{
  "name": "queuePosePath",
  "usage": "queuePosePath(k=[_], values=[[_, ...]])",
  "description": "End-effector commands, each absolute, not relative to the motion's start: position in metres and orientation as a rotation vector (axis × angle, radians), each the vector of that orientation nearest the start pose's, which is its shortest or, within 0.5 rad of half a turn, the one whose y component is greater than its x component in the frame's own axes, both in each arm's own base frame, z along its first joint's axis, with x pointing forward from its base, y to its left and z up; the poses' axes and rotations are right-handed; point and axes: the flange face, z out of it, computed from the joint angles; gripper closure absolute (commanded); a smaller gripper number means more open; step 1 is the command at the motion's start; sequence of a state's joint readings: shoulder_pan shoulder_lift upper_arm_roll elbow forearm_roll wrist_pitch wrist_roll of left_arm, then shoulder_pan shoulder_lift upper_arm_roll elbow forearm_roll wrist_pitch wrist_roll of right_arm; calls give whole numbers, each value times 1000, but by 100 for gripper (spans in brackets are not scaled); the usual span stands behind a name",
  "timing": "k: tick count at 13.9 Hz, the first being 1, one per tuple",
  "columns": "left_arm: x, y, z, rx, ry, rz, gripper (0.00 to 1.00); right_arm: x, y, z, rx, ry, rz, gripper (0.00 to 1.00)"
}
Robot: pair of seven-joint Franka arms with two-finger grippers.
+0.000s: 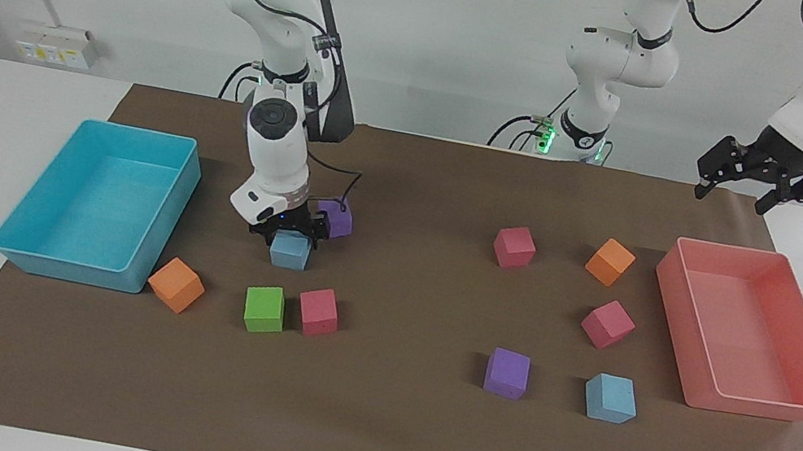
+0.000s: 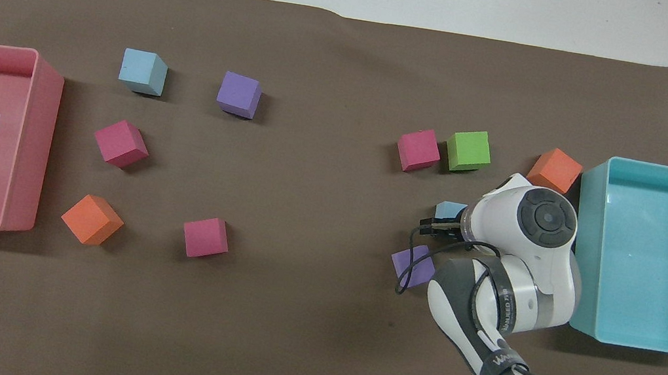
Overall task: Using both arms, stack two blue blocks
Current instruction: 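Grasp the light-blue cube with the right gripper and lift it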
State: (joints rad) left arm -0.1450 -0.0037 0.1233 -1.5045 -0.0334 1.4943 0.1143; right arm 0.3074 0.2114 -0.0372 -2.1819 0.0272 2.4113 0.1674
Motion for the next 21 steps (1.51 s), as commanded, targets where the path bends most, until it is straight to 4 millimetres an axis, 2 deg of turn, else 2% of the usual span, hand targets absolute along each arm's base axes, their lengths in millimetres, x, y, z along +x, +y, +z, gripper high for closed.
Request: queuePosePath(k=[1, 2, 3, 6, 8, 14, 16, 18, 20, 21], values=[[537, -14, 652, -3176, 207, 17, 0, 537, 143, 292, -3109, -154, -33, 45], [537, -14, 652, -3176, 207, 17, 0, 538, 143, 293, -3109, -149, -33, 81], [537, -14, 652, -3176, 207, 17, 0, 537, 144, 293, -3110, -137, -33, 100], [537, -14, 652, -3176, 207, 17, 0, 541, 145, 294, -3108, -152, -38, 100], [537, -14, 652, -3176, 207, 17, 0, 549, 153, 309, -3102, -160, -69, 100], [537, -14, 652, -3176, 207, 17, 0, 578, 166, 389, -3109, -191, -65, 100], [537, -14, 652, -3176, 207, 17, 0, 584, 171, 407, -3116, -187, -28, 100], [537, -14, 652, -3176, 207, 17, 0, 581, 190, 409, -3115, -158, -36, 100], [537, -14, 652, -3176, 207, 17, 0, 581, 223, 421, -3112, -80, -61, 100], [537, -14, 652, -3176, 207, 17, 0, 582, 237, 418, -3120, -53, -50, 100]])
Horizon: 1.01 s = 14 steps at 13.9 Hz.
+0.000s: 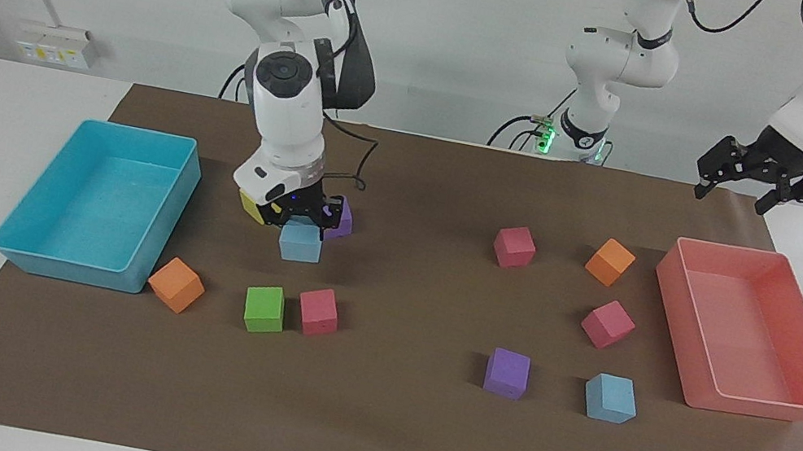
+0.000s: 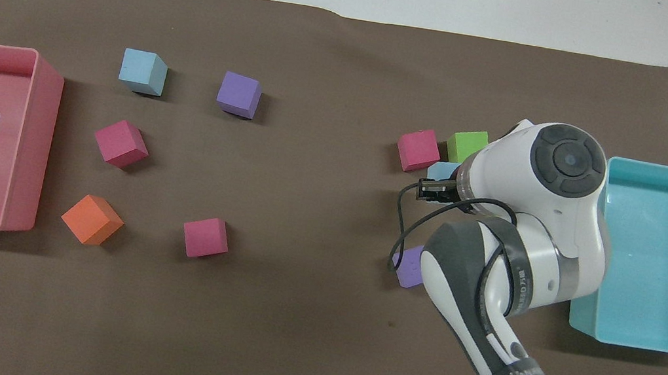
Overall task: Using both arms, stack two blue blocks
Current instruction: 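Grasp the light-blue cube with the right gripper and lift it, then carry the light-blue cube with the right gripper toward the table center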
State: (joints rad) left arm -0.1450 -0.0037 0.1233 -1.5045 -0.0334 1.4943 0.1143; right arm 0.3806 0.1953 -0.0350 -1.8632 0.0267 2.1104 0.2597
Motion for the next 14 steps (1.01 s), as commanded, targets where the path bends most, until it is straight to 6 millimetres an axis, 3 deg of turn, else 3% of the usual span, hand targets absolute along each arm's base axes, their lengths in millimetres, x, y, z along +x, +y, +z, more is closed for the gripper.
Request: queuePosePath(k=[1, 7, 11, 14], values=[[537, -14, 652, -3176, 207, 17, 0, 583, 255, 415, -3133, -49, -52, 100], [537, -14, 652, -3176, 207, 17, 0, 583, 365, 369, -3157, 114, -26, 100], [537, -14, 652, -3176, 207, 17, 0, 575, 404, 351, -3151, 137, -37, 100], [533, -13, 651, -3177, 205, 51, 0, 568, 418, 337, -3147, 110, -34, 100]])
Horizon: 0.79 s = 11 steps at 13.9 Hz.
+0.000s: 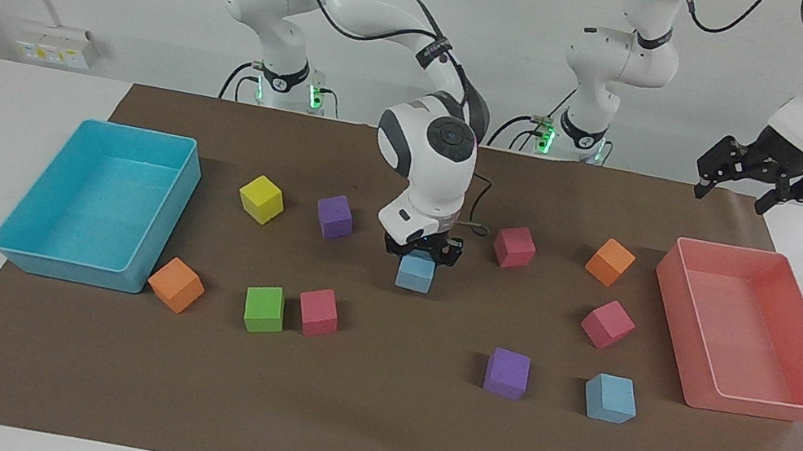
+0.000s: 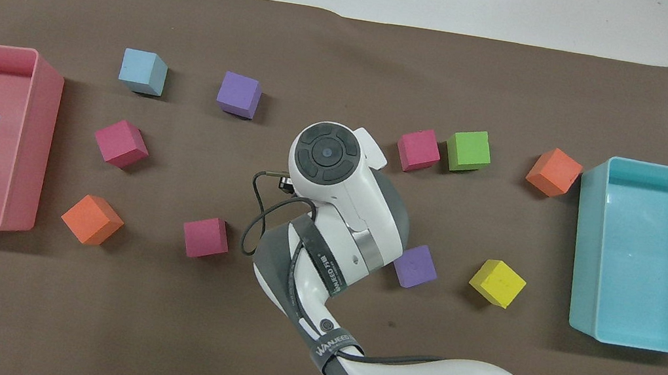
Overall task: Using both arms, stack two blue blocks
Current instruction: 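Carry the light-blue cube with the right gripper toward the table center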
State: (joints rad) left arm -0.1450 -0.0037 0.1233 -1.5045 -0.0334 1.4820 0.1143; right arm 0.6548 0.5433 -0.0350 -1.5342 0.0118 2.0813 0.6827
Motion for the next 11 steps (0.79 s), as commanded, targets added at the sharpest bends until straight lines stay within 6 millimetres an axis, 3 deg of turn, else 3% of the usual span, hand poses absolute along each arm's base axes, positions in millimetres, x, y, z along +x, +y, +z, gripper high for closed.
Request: queuePosePath(k=[1, 4, 11], values=[[533, -14, 651, -3177, 205, 51, 0, 569, 420, 338, -3129, 93, -72, 100], [535, -18, 651, -3175, 220, 39, 0, 556, 424, 319, -3144, -90, -47, 100], [549, -26, 653, -3168, 232, -41, 0, 551, 421, 308, -3143, -124, -10, 100]])
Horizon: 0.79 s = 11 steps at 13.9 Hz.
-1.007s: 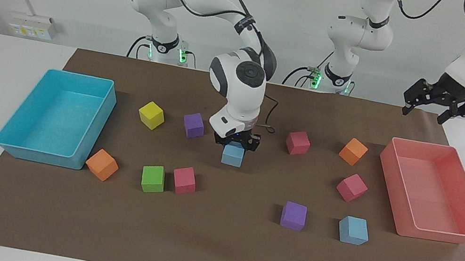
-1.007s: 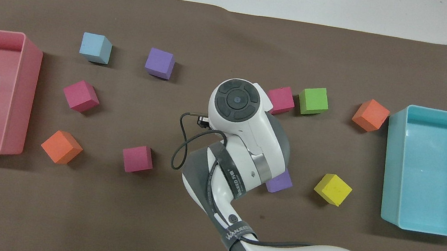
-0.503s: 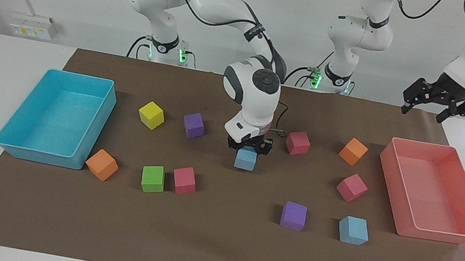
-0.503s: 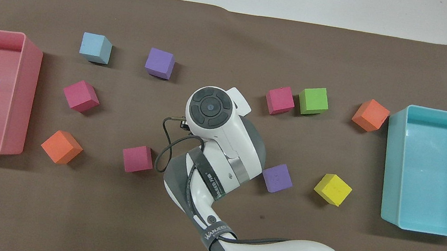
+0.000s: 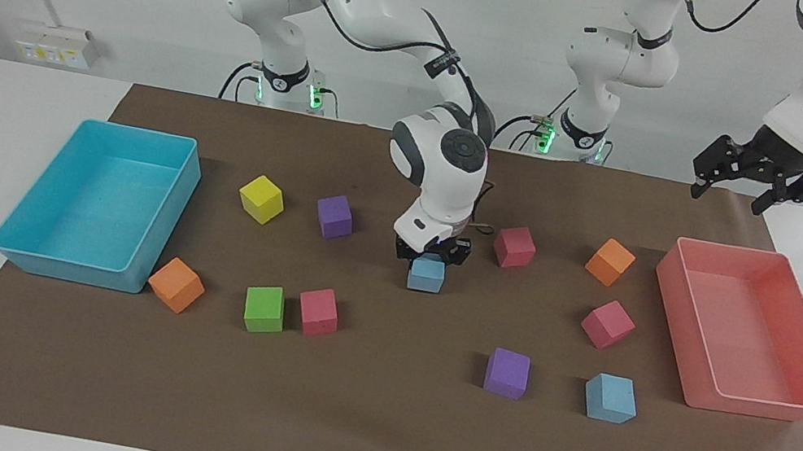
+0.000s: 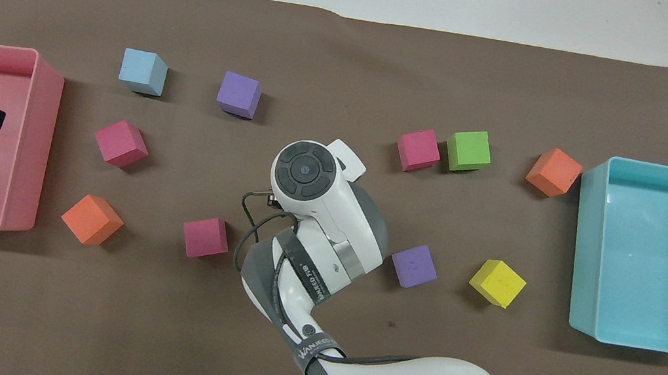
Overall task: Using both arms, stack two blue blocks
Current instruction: 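Carry the light-blue cube with the right gripper toward the table center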
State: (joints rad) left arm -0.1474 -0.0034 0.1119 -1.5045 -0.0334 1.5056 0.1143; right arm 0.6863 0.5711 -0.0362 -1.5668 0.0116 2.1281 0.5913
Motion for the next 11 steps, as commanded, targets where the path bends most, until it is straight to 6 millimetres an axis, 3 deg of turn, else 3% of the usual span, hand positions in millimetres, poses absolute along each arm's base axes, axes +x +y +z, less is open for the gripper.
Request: queuePosePath(k=[1, 5, 10, 11], values=[[552, -26, 651, -3168, 232, -38, 0, 551, 421, 308, -3139, -114, -6, 100], [576, -30, 644, -3162, 230, -56, 0, 550, 420, 304, -3132, -84, 15, 100], [614, -36, 611, -3151, 231, -123, 0, 546, 419, 300, -3115, -82, 21, 100], [622, -37, 604, -3149, 229, -152, 0, 545, 419, 300, -3114, -86, 19, 94]])
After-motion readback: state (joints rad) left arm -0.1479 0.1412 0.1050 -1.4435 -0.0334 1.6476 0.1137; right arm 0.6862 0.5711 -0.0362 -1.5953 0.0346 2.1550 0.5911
